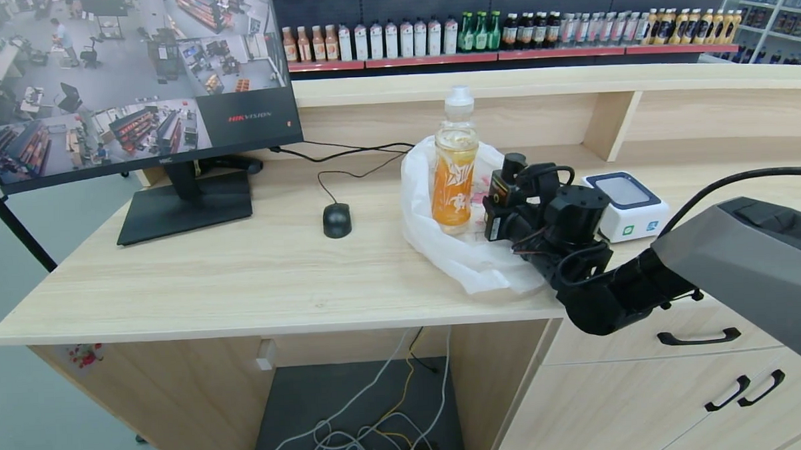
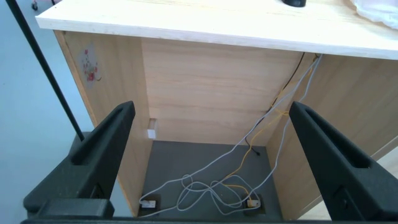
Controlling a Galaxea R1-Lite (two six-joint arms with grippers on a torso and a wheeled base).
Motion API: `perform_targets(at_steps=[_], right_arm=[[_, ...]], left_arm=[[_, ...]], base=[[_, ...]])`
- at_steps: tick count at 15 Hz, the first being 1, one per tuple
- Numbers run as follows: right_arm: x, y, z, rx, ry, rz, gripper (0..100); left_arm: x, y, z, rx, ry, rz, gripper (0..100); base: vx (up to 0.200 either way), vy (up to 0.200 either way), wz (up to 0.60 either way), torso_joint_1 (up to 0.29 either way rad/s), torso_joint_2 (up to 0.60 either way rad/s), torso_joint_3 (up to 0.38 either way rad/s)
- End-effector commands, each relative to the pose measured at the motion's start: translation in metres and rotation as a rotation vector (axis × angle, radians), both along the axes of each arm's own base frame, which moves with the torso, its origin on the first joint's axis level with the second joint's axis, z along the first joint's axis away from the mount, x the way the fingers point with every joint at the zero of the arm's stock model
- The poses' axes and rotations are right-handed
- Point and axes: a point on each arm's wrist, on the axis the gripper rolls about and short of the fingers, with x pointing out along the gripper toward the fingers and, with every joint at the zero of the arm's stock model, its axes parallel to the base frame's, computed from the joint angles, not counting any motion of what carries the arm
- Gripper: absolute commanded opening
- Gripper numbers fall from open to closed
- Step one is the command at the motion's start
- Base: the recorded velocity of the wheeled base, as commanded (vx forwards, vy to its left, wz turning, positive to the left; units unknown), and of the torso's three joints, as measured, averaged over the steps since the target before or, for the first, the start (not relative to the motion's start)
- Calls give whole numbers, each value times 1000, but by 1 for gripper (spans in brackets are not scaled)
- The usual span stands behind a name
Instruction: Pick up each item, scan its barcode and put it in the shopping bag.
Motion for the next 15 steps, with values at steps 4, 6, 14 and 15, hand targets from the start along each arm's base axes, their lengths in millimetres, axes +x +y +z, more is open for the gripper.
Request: perform_targets(at_steps=[4,6,14,15], right_arm=[[0,2,-3,17,9,6,100],[-1,2,1,31,-23,6,100],[-22,-7,2,38,-44,5,100],[-24,-8,2,39,-46,5,100]], left_arm=[[0,0,0,-1,0,1,100],[0,0,0,-1,0,1,100],[0,0,0,-1,0,1,100],[0,0,0,-1,0,1,100]], base=[[0,0,0,0,0,0],[0,0,0,0,0,0],[0,0,0,0,0,0],[0,0,0,0,0,0]])
